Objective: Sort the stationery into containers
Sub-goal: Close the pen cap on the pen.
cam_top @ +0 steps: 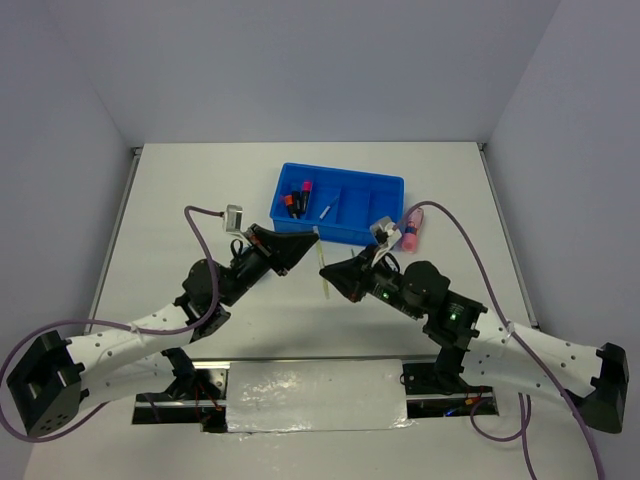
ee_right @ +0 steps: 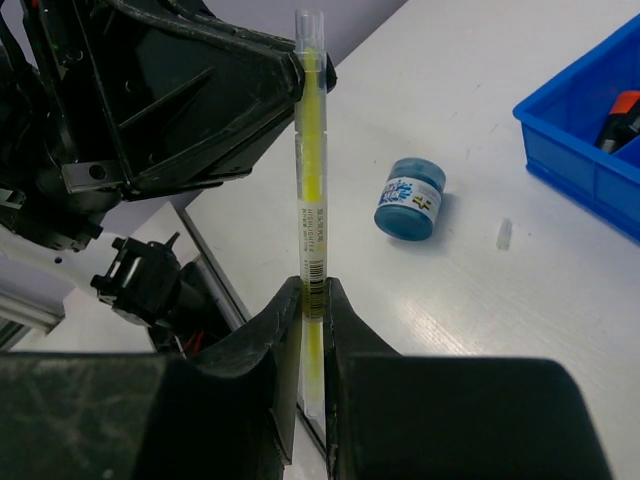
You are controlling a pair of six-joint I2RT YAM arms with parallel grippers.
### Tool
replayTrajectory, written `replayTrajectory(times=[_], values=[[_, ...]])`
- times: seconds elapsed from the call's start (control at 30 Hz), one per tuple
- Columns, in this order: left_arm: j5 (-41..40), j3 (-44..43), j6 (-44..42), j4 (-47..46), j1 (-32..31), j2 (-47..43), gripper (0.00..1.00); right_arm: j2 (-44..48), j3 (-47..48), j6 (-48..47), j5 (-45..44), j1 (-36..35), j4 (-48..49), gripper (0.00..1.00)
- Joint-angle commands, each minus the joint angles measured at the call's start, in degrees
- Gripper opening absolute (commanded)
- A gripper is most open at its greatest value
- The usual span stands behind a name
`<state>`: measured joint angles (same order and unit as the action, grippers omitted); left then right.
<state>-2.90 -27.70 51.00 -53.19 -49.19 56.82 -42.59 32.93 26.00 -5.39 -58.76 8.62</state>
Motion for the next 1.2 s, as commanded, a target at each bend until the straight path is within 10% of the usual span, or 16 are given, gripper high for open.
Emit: replayTrajectory(times=[0.0,0.37,0.67,0.9,1.03,1.17], values=[[4.6,-0.3,1.6,-0.9,-0.7,0.6,0.09,-0.9,2.5,-3.5,-6.2,0.1,13.0,0.00],[4.7,-4.4,-5.6,11.2,-1.1,-3.4,0.48,-4.1,5.2,-11.4,-3.2,0.1,12.5,0.00],[6.8,-6.8,-8.5,13.4,-1.1,-3.6,0.02,-4.5,5.7,-11.1,2.4,0.1,11.7,0.00],[13.3,-7.4,-14.1,11.2,-1.1,-5.0,0.00,-4.7,3.8,-12.8,11.4,0.1,12.9,0.01],[17.5,-8.2,-17.0,11.3,-1.1,-6.6,0.00,-4.8,3.0,-13.3,15.2,0.1,12.7,0.47],[21.4,-8.2,-16.8,9.4,-1.1,-6.7,0.00,-5.0,3.4,-13.3,16.5,0.1,12.6,0.43]])
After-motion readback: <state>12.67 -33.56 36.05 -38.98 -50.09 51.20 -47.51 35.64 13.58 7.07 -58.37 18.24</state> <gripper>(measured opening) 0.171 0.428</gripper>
